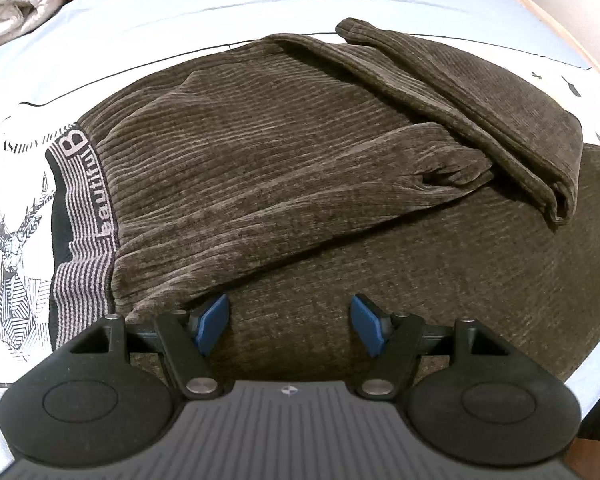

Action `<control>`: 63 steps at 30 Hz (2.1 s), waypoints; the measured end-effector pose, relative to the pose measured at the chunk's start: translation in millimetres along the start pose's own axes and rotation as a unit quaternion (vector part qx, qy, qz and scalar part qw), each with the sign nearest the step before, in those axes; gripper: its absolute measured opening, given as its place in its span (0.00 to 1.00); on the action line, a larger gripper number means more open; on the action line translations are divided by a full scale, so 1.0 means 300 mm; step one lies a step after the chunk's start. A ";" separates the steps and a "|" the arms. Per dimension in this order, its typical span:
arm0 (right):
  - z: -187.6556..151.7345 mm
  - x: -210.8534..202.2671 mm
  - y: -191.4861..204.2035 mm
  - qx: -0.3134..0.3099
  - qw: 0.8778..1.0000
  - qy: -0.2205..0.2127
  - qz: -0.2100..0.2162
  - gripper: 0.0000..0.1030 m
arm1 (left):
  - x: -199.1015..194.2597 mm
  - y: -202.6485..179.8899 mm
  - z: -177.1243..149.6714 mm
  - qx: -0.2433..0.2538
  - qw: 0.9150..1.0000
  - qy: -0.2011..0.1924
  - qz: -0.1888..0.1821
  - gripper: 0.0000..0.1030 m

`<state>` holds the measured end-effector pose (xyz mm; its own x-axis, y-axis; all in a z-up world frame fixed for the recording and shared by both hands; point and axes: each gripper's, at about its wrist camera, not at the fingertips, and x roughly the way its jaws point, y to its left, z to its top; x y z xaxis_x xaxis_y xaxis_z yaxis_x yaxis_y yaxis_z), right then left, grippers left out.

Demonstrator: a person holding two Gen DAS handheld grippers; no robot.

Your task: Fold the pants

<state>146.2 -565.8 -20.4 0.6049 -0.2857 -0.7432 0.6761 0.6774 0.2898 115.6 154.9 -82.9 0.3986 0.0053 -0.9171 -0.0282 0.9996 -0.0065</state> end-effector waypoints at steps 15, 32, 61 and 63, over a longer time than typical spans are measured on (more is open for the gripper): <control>-0.033 0.145 -0.067 0.030 0.992 0.123 -0.008 0.55 | -0.011 0.018 0.000 -0.012 1.000 -0.003 -0.004 0.73; -0.068 -0.066 0.112 -0.054 0.986 -0.051 -0.148 0.35 | -0.120 0.269 -0.127 -0.100 0.995 -0.026 0.004 0.73; -0.482 -0.513 0.541 -0.155 0.948 0.008 0.276 0.48 | -0.135 0.366 -0.229 -0.076 0.996 0.002 0.054 0.23; -0.485 -0.514 0.543 -0.161 0.948 0.009 0.275 0.48 | -0.153 0.337 -0.218 -0.066 0.995 -0.012 0.072 0.37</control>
<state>101.9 -312.8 53.7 0.8188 0.1811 -0.5448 0.0947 0.8933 0.4393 34.6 253.8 -67.6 0.4029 0.1505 -0.9028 -0.2057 0.9760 0.0709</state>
